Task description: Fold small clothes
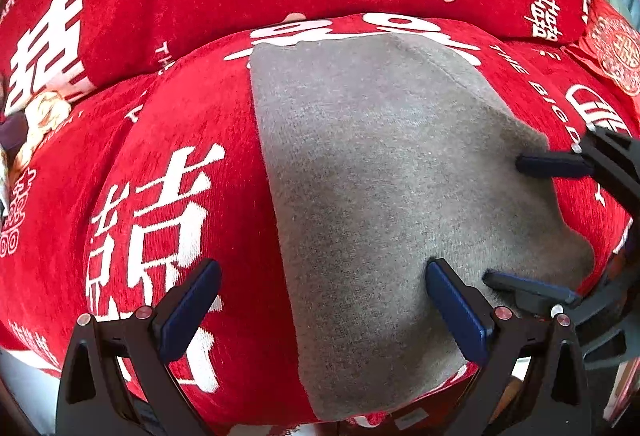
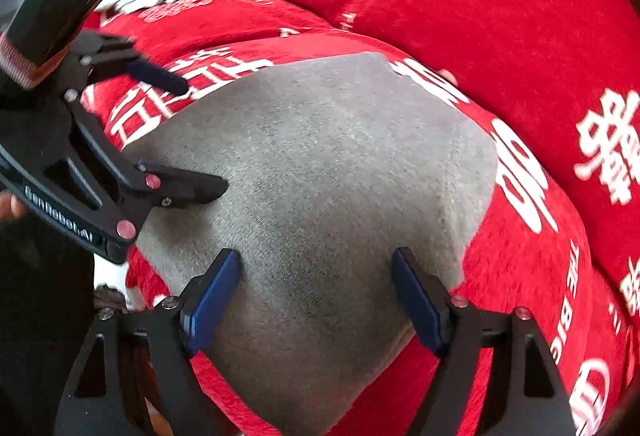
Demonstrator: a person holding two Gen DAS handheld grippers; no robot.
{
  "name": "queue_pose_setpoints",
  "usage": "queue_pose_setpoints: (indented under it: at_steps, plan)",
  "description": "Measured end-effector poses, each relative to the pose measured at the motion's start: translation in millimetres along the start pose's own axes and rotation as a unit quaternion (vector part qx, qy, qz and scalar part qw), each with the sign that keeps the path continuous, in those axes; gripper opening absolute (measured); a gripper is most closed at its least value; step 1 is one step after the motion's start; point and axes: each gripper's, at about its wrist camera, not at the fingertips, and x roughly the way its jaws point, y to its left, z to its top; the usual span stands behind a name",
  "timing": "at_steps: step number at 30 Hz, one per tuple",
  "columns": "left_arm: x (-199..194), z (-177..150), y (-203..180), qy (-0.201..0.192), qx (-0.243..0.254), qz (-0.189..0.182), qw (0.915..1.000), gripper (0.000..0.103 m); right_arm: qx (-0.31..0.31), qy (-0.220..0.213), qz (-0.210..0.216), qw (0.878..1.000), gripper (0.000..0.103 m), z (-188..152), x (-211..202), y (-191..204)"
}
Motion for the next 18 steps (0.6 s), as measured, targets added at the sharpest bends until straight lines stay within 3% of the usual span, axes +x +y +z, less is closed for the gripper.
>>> queue_pose_setpoints:
  at_steps: [4,13,18]
  plan:
    - [-7,0,-4,-0.008,-0.006,0.019,0.9998,0.103,0.076,0.017,-0.011,0.997,0.081,0,-12,0]
    - [-25,-2,-8,-0.043,-0.063,0.063,0.9951,0.103,0.138,0.014,-0.064,0.988,0.081,-4,-35,13]
    - [-29,-4,-4,-0.042,-0.078,0.048,0.9949,0.103,0.189,0.011,-0.076,0.979,0.081,-4,-38,10]
